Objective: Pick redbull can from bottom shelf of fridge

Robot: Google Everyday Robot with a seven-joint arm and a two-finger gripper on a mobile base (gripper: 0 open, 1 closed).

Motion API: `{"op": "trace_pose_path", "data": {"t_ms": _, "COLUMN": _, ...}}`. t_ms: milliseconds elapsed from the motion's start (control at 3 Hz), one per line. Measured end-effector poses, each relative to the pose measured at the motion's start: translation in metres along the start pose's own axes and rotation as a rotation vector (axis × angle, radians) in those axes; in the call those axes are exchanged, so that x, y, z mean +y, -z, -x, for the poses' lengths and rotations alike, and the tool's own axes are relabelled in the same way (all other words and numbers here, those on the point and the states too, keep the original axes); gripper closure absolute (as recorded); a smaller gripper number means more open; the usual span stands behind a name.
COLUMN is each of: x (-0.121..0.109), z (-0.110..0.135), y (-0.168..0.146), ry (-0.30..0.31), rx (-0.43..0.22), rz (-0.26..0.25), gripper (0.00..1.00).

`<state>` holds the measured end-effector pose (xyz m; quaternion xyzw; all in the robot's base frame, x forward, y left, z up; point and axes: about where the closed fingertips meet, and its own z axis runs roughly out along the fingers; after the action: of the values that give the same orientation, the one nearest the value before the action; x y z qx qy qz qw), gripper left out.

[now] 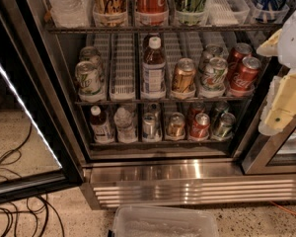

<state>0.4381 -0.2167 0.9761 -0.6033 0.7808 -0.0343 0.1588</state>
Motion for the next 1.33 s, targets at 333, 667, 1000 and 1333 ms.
{"op": "trace_pose_path", "data": {"t_ms": 333, "x": 0.000, "z": 0.000, "y": 0.000, "ry": 0.000, "rx": 0.000, "rz": 0.000, "gripper": 0.00}}
{"op": "trace_pose_path", "data": {"t_ms": 667, "x": 0.000, "z": 0.005, "y": -0.005, "ry": -0.007, "rx": -0.023, "rz": -0.008, "gripper": 0.00}}
{"op": "trace_pose_path", "data": {"t_ms": 1000, "x": 0.020, "z": 0.023, "y": -0.036, "ry": -0.099, "rx": -0.104, "rz": 0.013, "gripper": 0.00}}
{"op": "trace_pose_path", "data": {"t_ms": 1333, "x": 0.045, "z": 0.040, "y": -0.094, "ry": -0.215, "rx": -0.189, "rz": 0.060, "gripper": 0.00}}
